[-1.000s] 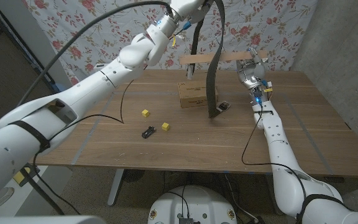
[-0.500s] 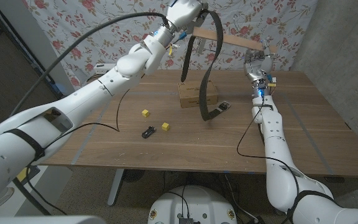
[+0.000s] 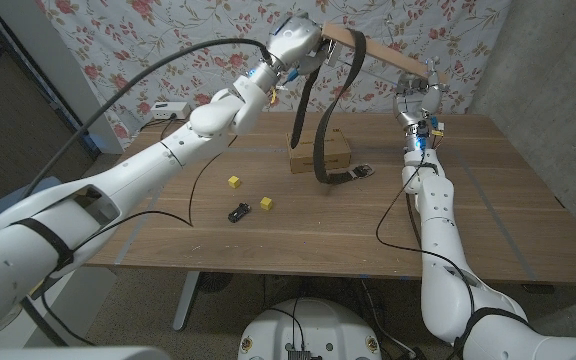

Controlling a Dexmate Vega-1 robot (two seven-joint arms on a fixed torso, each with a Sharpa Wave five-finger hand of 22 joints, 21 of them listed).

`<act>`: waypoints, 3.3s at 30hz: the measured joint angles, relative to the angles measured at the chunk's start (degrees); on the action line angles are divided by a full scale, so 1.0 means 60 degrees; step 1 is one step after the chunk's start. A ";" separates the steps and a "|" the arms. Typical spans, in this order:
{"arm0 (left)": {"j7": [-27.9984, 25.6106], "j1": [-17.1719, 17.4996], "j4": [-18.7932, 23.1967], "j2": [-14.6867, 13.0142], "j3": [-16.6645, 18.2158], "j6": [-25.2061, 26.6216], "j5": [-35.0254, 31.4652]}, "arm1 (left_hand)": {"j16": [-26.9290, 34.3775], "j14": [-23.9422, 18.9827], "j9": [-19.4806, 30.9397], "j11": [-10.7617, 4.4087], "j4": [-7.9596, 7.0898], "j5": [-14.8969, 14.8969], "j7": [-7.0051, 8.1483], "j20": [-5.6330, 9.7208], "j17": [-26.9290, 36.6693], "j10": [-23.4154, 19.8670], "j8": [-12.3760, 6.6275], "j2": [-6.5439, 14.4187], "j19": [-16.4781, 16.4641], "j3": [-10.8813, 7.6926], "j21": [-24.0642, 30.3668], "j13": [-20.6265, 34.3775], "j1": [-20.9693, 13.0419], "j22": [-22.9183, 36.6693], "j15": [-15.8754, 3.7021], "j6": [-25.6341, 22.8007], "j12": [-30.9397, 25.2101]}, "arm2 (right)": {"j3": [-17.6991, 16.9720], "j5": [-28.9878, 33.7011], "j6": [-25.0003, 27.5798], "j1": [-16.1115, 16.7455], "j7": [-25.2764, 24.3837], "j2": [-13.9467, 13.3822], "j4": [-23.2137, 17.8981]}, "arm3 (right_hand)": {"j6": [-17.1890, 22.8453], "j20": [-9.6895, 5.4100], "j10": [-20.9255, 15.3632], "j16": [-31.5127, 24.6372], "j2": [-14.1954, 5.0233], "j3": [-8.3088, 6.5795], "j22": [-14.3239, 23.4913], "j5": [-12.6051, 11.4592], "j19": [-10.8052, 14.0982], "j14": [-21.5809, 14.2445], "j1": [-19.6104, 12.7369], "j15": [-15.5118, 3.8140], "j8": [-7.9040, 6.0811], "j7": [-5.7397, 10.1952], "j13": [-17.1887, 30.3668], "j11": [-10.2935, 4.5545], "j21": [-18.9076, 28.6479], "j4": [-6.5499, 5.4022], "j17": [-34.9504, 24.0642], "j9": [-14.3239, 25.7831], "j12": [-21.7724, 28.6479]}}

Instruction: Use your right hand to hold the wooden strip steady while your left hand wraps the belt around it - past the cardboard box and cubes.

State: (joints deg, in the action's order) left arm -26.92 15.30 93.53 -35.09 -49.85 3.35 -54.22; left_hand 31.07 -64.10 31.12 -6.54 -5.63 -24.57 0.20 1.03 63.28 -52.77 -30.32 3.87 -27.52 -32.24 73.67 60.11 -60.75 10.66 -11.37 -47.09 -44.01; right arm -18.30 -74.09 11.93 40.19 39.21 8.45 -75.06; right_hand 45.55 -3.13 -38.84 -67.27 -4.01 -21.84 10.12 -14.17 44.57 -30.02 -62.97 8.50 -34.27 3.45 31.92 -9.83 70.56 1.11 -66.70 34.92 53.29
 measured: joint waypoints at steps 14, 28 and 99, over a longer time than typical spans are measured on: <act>0.0229 0.0466 -0.0075 0.0061 0.0048 -0.0290 0.1057 | -0.0051 -0.0034 0.0266 -0.0005 0.0004 0.0079 0.0000 0.0000 0.0000 -0.0008 0.0043 0.0000 0.0000 -0.0003 0.0061 0.0043 0.0000 0.0001 0.0035 0.0000 0.0067 | -0.0063 -0.0190 -0.0612 -0.0118 -0.0602 0.0386 -0.0157 | 0.0001 0.0000 0.0000 -0.0003 0.0062 -0.0026 0.0003 0.0000 0.0000 0.0000 0.0083 0.0000 0.0063 0.0000 0.0000 0.0000 0.0024 -0.0024 -0.0003 -0.0001 0.0001; 0.0817 0.0753 0.0396 -0.0225 0.0014 -0.0423 0.1282 | -0.0075 -0.0035 0.0437 0.0003 0.0025 0.0190 0.0000 -0.0019 0.0056 -0.0104 0.0128 0.0000 0.0019 -0.0027 0.0119 0.0127 0.0000 0.0001 0.0038 0.0000 0.0148 | -0.0177 0.0653 -0.2646 -0.0538 -0.1112 0.0619 0.0218 | 0.0001 0.0000 0.0000 -0.0012 0.0137 -0.0028 0.0005 -0.0003 0.0000 0.0000 0.0159 0.0000 0.0089 0.0000 0.0000 0.0000 0.0017 -0.0025 -0.0004 0.0047 0.0106; 0.2922 0.1226 0.1819 0.0311 0.0186 -0.2334 0.3720 | -0.0165 -0.0340 0.0818 0.0014 -0.0078 0.0097 -0.0037 -0.0086 0.0204 -0.0700 0.0531 -0.0061 -0.0050 -0.0186 0.0225 0.0308 -0.0061 0.0002 0.0207 -0.0144 0.0591 | -0.0141 0.3250 -0.5925 -0.1436 -0.0666 -0.0583 0.3088 | 0.0106 0.0000 -0.0001 -0.0016 0.0361 -0.0252 0.0033 -0.0002 0.0000 -0.0001 0.0384 -0.0001 0.0248 0.0069 0.0001 0.0000 -0.0049 -0.0224 -0.0005 0.0106 0.0093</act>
State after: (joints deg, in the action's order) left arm -9.39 22.66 104.45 -33.22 -48.74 -10.65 -31.91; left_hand 30.07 -66.14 36.03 -6.46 -6.10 -23.99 -0.02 0.52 64.50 -56.97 -27.14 3.50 -27.82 -33.36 75.02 61.96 -61.12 10.68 -10.13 -47.95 -40.46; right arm -19.15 -54.59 -23.62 31.58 35.21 4.95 -56.54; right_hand 46.19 -3.13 -38.84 -67.37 -1.84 -23.36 10.32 -14.19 44.57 -30.02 -60.66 8.50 -32.78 3.87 31.92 -9.83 70.27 -0.23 -66.73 35.56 53.85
